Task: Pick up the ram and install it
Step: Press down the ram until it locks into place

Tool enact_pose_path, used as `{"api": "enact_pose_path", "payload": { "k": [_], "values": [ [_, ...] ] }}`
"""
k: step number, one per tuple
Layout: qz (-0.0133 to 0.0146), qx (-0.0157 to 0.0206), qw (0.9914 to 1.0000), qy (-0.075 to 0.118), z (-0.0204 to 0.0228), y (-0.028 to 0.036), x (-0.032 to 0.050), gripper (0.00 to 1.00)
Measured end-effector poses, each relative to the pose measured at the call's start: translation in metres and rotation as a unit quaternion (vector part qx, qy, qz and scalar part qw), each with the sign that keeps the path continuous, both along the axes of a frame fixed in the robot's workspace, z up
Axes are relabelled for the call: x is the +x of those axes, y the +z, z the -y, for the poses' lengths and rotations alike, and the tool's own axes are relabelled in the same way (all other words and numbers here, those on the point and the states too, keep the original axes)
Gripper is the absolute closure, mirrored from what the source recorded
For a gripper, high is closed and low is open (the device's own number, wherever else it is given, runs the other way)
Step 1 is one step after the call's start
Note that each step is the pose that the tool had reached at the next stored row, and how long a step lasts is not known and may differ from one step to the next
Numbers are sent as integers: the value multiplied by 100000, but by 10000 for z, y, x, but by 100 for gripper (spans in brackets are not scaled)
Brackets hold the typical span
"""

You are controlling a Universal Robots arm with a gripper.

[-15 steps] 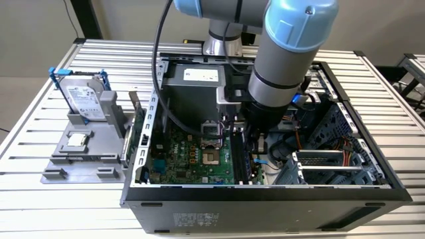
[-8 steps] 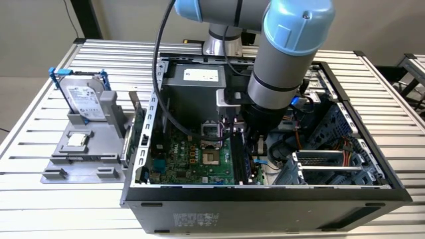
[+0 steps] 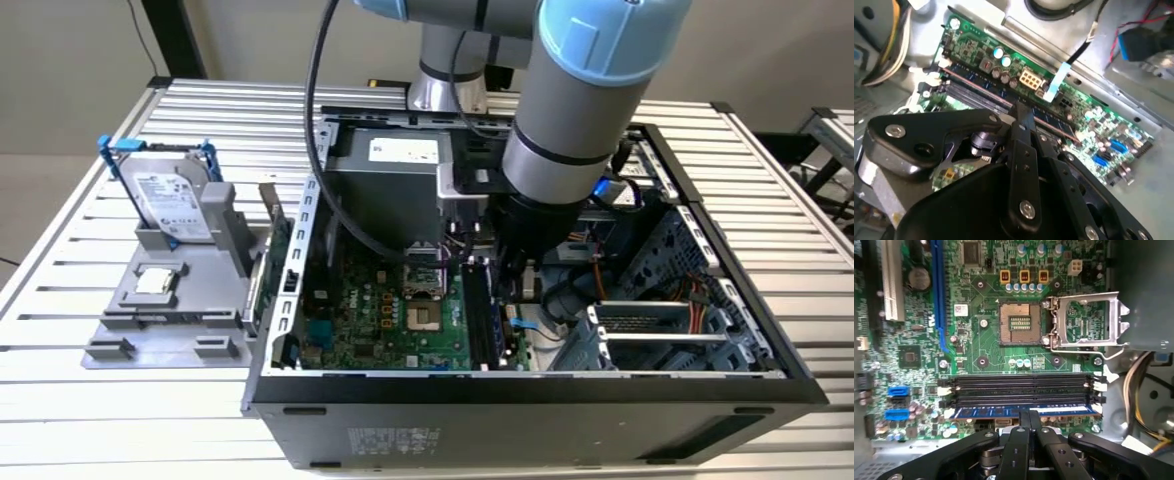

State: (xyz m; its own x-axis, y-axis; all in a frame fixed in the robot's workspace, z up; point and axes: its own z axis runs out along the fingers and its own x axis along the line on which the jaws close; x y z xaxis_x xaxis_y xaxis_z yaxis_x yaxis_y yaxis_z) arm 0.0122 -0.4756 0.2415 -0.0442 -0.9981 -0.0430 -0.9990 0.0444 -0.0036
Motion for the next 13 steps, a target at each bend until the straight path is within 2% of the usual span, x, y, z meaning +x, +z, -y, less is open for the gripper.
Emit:
{"api": "enact_pose_path", "payload": {
  "k": [6, 13],
  "values": [
    [-1, -29, 100000, 1, 0, 256, 0, 100],
    [0, -37, 100000, -1, 0, 501, 0, 100]
  ]
}}
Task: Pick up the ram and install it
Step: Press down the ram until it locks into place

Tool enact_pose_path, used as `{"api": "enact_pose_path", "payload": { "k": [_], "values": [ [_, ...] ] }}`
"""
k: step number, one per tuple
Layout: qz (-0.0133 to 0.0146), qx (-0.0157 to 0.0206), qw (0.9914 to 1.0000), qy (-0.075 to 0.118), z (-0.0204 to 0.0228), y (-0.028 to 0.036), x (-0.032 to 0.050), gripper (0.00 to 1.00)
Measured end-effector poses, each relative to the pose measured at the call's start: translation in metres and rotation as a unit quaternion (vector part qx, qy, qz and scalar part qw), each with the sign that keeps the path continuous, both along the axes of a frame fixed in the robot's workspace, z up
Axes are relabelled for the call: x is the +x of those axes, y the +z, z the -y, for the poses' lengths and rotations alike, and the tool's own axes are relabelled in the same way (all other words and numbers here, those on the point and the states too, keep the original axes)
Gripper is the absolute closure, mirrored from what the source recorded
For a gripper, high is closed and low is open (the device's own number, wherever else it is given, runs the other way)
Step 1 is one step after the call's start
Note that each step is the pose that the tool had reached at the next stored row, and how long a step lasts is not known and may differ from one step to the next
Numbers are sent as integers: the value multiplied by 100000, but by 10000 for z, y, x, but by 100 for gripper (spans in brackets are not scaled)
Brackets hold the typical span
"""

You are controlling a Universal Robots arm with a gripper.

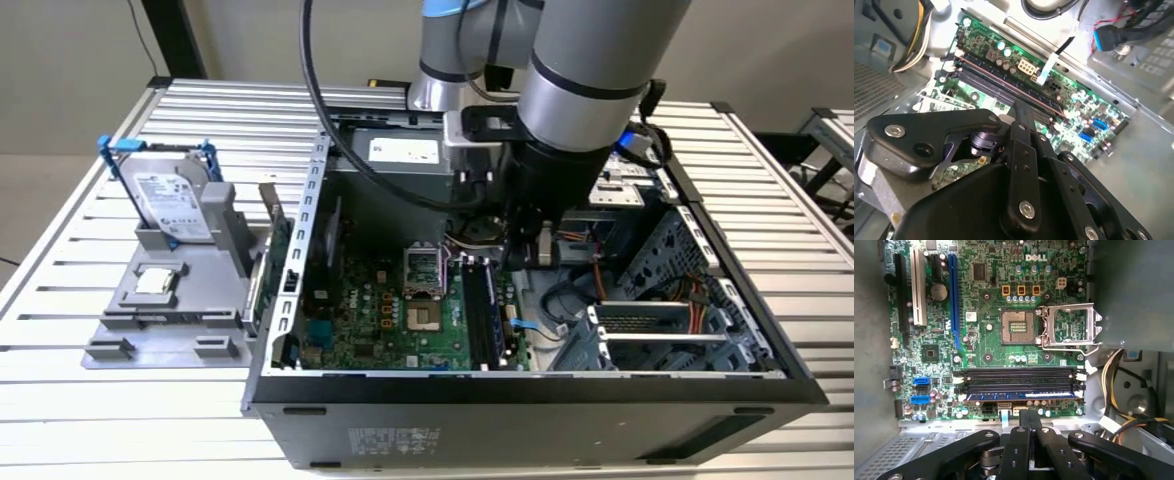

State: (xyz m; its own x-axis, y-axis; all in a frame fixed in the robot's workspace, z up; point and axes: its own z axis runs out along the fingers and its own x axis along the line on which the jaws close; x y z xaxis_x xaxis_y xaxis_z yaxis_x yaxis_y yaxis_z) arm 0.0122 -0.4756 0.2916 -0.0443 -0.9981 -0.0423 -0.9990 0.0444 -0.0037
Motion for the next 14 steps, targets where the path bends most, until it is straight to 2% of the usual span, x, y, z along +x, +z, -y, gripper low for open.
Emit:
{"api": "enact_pose_path", "payload": {
  "k": [4, 8, 14],
  "values": [
    [-6, -15, 100000, 1, 0, 165, 0, 100],
    [-3, -6, 100000, 4, 0, 275, 0, 100],
    [-1, 0, 100000, 5, 0, 284, 0, 100]
  ]
}}
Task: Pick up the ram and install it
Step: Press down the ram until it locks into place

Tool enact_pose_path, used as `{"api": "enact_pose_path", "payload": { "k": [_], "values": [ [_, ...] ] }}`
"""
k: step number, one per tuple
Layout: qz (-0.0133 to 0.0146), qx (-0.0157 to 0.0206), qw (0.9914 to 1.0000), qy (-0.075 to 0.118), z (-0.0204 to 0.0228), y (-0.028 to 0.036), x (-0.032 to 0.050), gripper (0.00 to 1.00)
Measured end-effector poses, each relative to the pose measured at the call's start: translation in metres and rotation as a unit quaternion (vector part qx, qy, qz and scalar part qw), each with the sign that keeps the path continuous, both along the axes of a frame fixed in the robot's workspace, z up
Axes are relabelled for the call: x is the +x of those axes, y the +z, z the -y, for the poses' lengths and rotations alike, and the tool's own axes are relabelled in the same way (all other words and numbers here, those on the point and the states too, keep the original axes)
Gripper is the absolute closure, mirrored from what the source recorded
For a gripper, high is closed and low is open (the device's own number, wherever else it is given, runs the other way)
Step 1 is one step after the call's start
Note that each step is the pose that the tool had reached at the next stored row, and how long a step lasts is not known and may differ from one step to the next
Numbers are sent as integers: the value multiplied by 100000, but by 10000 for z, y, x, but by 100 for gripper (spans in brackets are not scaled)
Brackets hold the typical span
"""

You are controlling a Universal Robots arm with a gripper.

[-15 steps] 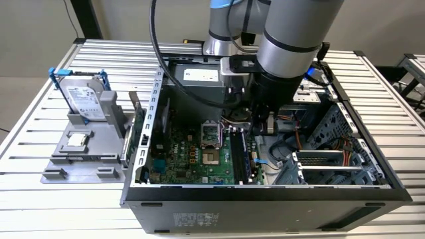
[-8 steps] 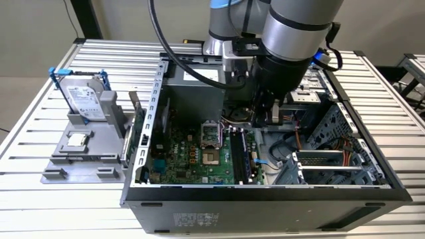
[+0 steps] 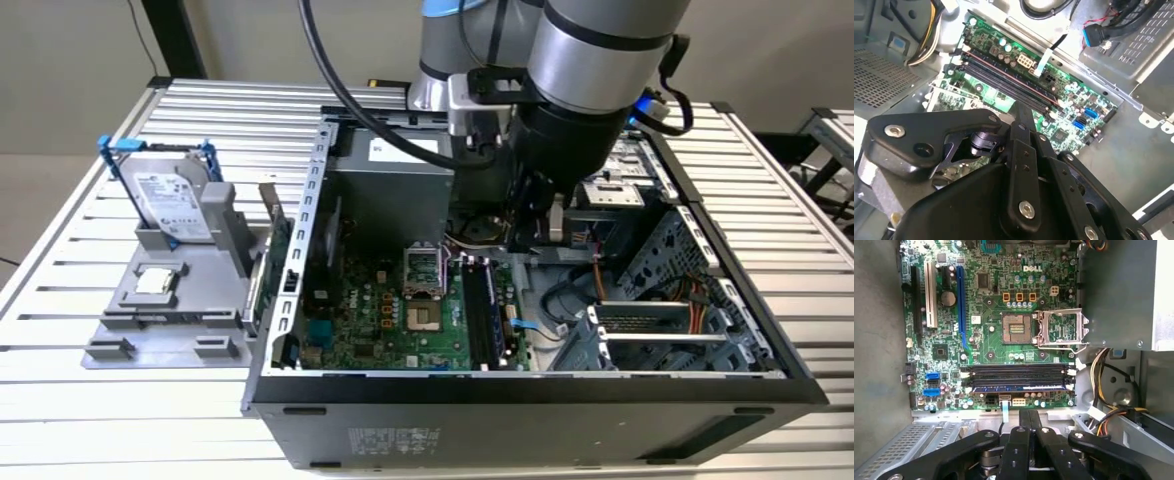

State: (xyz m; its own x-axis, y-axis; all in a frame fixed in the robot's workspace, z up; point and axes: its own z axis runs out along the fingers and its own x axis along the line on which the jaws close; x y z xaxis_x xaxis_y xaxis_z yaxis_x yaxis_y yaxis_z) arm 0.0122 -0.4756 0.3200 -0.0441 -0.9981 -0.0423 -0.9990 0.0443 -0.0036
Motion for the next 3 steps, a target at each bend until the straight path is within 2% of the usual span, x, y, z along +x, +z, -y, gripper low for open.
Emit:
{"api": "enact_pose_path", "payload": {
  "k": [3],
  "values": [
    [-1, -2, 100000, -3, 0, 6, 0, 100]
  ]
}}
